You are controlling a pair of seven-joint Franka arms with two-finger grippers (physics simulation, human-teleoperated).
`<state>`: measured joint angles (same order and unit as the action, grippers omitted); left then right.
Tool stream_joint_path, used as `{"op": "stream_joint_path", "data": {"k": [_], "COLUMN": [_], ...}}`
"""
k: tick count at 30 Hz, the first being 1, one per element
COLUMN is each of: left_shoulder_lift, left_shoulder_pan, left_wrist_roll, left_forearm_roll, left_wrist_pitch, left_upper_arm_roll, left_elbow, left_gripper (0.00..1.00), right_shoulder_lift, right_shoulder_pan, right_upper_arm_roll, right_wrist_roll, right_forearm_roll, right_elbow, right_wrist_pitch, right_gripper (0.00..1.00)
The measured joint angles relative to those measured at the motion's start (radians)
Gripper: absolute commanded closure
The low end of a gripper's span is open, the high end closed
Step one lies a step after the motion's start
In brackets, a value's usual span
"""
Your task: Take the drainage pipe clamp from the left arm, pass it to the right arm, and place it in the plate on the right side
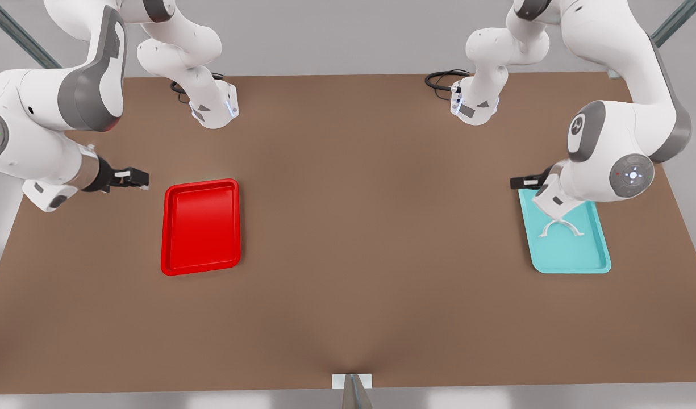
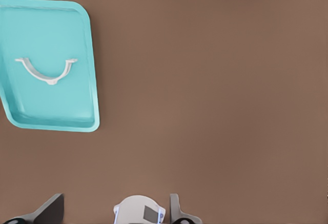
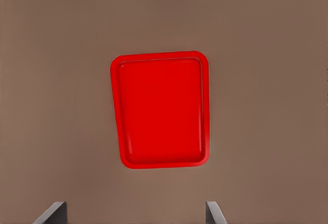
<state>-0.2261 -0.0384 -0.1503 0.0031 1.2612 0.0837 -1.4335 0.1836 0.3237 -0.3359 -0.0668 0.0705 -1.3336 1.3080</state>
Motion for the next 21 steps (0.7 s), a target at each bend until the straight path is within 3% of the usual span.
{"op": "stream_joint_path", "data": {"k": [4,7,12,16,21], "left_shoulder_lift": [-0.011,-0.13,-0.283,-0.27,-0.291], "left_shoulder_pan": [-0.014,0.007,0.128,0.144,0.165], "left_wrist_roll": [0.012,0.02,0.028,0.018,-0.023], "left_forearm_roll": [-0.001,-0.002,-0.005,-0.007,-0.009], "left_wrist_pitch": [0.049,0.147,0.334,0.529,0.793], "left_upper_arm_roll": [-0.038,-0.203,-0.249,-0.32,-0.331], "left_elbow": [-0.012,-0.033,-0.041,-0.26,-0.426], "left_gripper": [0.0,0.0,0.0,0.0,0.0], "right_shoulder_lift": [0.0,0.0,0.0,0.0,-0.001], "right_shoulder_pan": [0.0,0.001,0.004,0.005,0.004], "right_upper_arm_roll": [0.0,0.001,0.001,0.002,0.003], "right_wrist_roll": [-0.01,-0.017,-0.026,-0.032,-0.038], "right_forearm_roll": [0.002,0.002,0.003,0.003,0.004], "right_elbow": [-0.002,-0.005,-0.01,-0.015,-0.018], "right_wrist_pitch": [0.045,0.063,0.073,0.063,0.048], "right_gripper": [0.0,0.0,0.0,0.0,0.0]}}
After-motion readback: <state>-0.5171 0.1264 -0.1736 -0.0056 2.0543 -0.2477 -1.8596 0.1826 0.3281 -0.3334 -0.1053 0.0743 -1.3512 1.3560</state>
